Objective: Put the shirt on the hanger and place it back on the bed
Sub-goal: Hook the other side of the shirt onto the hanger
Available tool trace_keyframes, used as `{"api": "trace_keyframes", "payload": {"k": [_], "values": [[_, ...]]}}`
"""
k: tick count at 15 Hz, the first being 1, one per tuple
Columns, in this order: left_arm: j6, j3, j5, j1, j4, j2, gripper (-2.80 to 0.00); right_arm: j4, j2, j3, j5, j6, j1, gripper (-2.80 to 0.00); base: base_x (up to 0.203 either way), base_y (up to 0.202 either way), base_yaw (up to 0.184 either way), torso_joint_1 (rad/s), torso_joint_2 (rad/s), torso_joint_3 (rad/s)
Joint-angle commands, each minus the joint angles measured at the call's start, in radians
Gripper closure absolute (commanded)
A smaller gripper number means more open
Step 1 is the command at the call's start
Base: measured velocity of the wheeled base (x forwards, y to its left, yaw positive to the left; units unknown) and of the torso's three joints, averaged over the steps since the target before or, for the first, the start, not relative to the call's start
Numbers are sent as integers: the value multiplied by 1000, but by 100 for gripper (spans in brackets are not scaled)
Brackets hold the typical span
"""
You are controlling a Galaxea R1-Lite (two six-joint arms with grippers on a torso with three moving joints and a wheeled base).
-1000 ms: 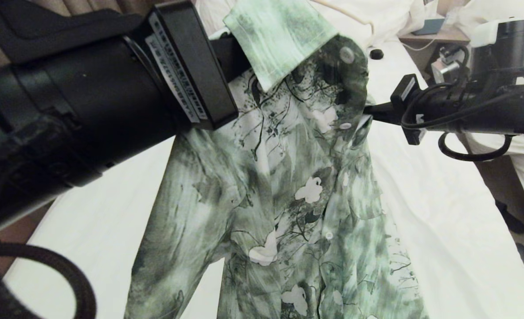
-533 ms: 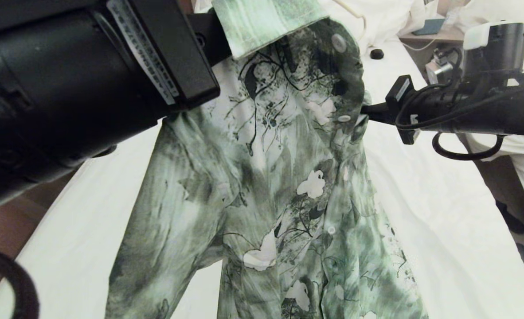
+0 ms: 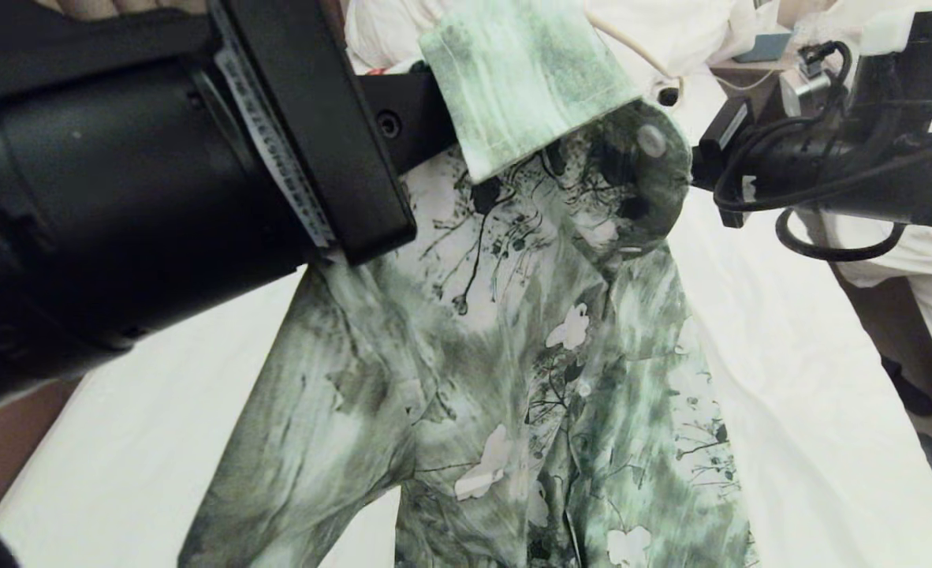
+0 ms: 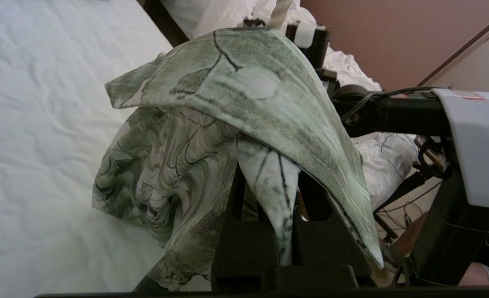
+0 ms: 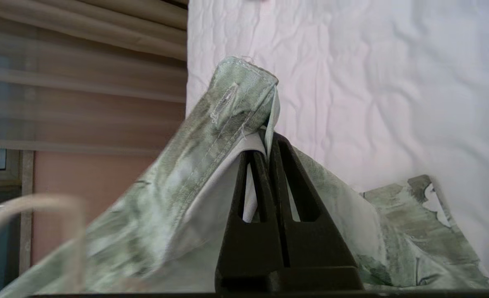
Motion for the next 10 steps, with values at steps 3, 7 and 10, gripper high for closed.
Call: {"api": "trace_keyframes", "payload": {"k": [3, 7, 10], "values": [[-2, 8, 2, -33, 6, 14, 0, -1, -17, -7, 2, -35, -3, 0, 0, 0, 0, 0, 0, 0], [-2, 10, 2, -51, 20, 41, 0, 2, -20, -12, 1, -51, -4, 0, 0, 0, 0, 0, 0, 0], [-4, 7, 18, -56, 18, 60, 0, 10, -23, -12, 2, -72, -4, 0, 0, 0, 0, 0, 0, 0]]}}
